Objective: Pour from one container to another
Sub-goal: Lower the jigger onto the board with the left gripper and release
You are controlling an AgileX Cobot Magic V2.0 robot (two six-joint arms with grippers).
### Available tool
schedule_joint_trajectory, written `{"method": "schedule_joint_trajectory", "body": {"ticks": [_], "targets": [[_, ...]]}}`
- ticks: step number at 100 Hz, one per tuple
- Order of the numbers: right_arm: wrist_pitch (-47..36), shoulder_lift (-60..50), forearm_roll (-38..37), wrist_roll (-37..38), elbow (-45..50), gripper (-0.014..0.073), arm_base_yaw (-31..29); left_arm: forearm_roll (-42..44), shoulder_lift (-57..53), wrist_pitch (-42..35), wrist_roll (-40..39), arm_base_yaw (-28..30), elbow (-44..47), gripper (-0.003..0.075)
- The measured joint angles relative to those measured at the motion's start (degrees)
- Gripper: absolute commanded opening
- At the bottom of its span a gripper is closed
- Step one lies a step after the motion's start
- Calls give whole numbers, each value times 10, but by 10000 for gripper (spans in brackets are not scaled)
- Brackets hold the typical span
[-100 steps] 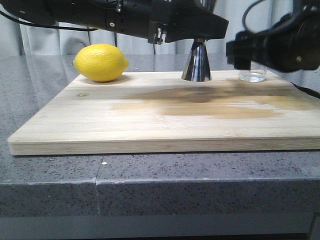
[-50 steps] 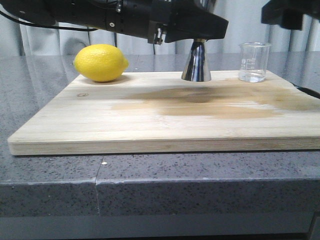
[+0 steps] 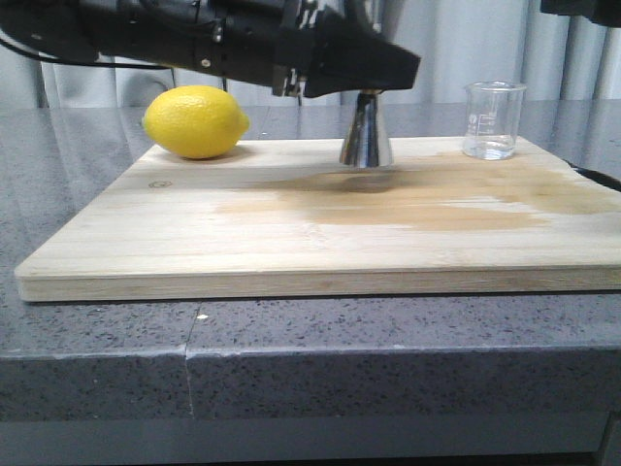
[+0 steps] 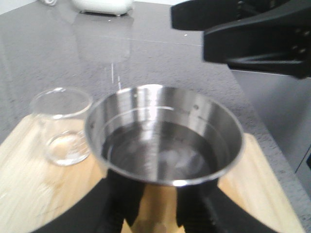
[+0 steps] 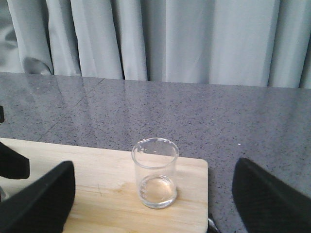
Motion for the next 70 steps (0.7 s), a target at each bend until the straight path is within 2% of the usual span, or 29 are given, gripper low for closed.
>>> {"method": "schedule_joint_trajectory", "body": {"ticks": [70], "targets": [[-25, 0, 0, -6, 0, 594, 0, 22, 9, 8, 27, 10, 2, 221]]}}
